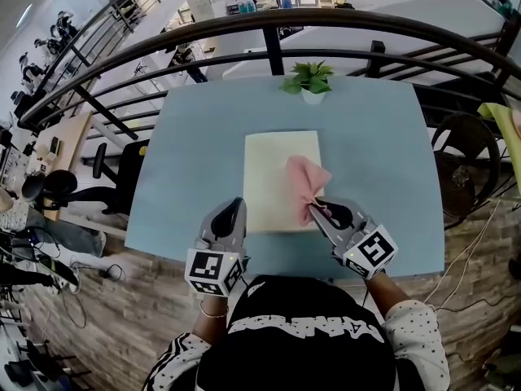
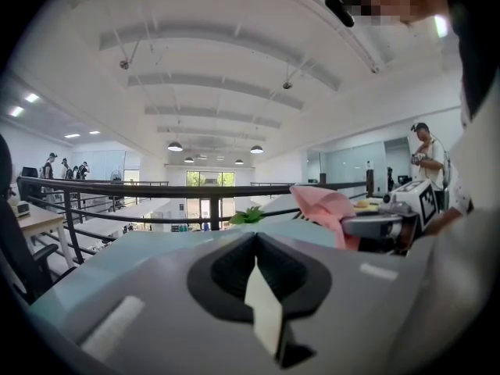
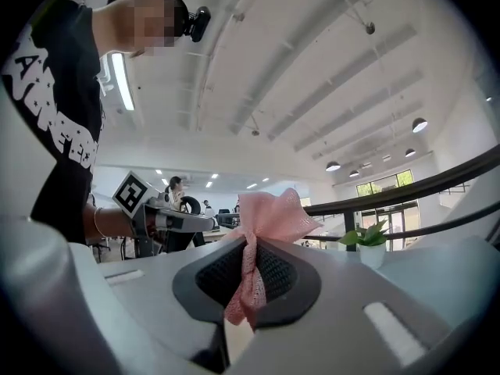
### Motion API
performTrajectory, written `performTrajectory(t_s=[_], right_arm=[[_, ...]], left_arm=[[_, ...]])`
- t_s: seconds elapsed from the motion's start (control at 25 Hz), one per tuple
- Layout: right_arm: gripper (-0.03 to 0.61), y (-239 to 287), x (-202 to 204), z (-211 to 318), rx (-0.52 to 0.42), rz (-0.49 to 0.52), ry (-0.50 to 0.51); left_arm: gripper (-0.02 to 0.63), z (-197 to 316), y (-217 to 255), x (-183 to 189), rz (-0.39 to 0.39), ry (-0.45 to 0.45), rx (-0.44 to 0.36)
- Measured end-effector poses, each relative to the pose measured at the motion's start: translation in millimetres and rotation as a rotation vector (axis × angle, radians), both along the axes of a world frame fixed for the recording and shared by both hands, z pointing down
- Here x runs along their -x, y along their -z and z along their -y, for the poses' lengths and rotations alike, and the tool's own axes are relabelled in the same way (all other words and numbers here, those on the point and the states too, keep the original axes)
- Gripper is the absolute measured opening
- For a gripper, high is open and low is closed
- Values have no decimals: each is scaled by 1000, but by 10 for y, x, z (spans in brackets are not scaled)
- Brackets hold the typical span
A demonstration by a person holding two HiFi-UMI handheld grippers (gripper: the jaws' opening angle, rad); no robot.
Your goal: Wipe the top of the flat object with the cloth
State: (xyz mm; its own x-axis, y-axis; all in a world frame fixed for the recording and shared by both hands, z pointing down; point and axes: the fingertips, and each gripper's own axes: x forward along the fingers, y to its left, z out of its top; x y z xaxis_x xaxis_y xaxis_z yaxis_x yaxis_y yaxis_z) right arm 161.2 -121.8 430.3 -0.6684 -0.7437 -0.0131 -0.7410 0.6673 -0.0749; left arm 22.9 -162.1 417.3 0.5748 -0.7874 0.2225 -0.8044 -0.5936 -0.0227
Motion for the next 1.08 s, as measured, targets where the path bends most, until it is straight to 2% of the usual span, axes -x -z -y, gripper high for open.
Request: performTrajectory(t_s=[0.6, 1.08], right_arm=[[21, 15, -133, -59, 11, 18, -40], [21, 68, -249, -85, 0, 38, -28]], left_arm=[[0, -18, 33, -154, 13, -39, -4], [0, -71, 68, -279, 25, -34, -8]])
